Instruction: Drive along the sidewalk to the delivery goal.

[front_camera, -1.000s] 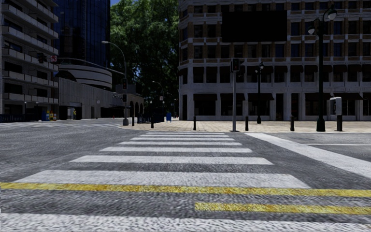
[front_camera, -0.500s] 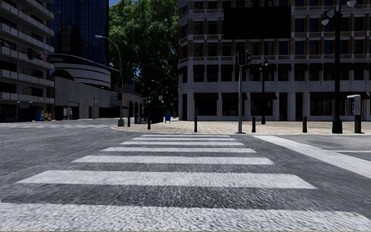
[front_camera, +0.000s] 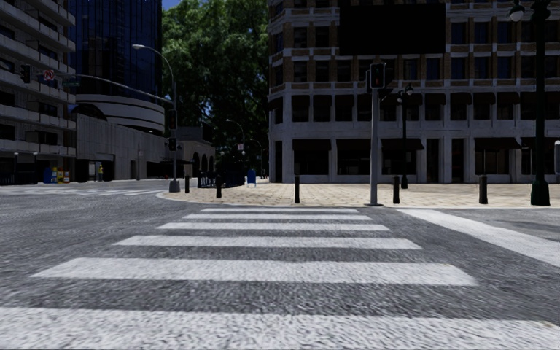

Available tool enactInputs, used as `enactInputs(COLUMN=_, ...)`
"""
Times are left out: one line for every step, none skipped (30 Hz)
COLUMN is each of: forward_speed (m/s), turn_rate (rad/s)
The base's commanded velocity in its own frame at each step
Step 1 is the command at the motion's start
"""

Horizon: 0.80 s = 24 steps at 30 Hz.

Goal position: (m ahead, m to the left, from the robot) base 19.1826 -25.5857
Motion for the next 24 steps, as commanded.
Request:
enactInputs(forward_speed=2.0, turn_rate=0.0)
enactInputs(forward_speed=2.0, turn_rate=0.0)
enactInputs(forward_speed=2.0, turn_rate=0.0)
enactInputs(forward_speed=2.0, turn_rate=0.0)
enactInputs(forward_speed=2.0, turn_rate=0.0)
enactInputs(forward_speed=2.0, turn_rate=0.0)
enactInputs(forward_speed=2.0, turn_rate=0.0)
enactInputs(forward_speed=2.0, turn_rate=0.0)
enactInputs(forward_speed=2.0, turn_rate=0.0)
enactInputs(forward_speed=2.0, turn_rate=0.0)
enactInputs(forward_speed=2.0, turn_rate=0.0)
enactInputs(forward_speed=2.0, turn_rate=0.0)
enactInputs(forward_speed=2.0, turn_rate=0.0)
enactInputs(forward_speed=2.0, turn_rate=0.0)
enactInputs(forward_speed=2.0, turn_rate=0.0)
enactInputs(forward_speed=2.0, turn_rate=0.0)
enactInputs(forward_speed=2.0, turn_rate=0.0)
enactInputs(forward_speed=2.0, turn_rate=0.0)
enactInputs(forward_speed=2.0, turn_rate=0.0)
enactInputs(forward_speed=2.0, turn_rate=0.0)
enactInputs(forward_speed=2.0, turn_rate=0.0)
enactInputs(forward_speed=2.0, turn_rate=0.0)
enactInputs(forward_speed=2.0, turn_rate=0.0)
enactInputs(forward_speed=2.0, turn_rate=0.0)
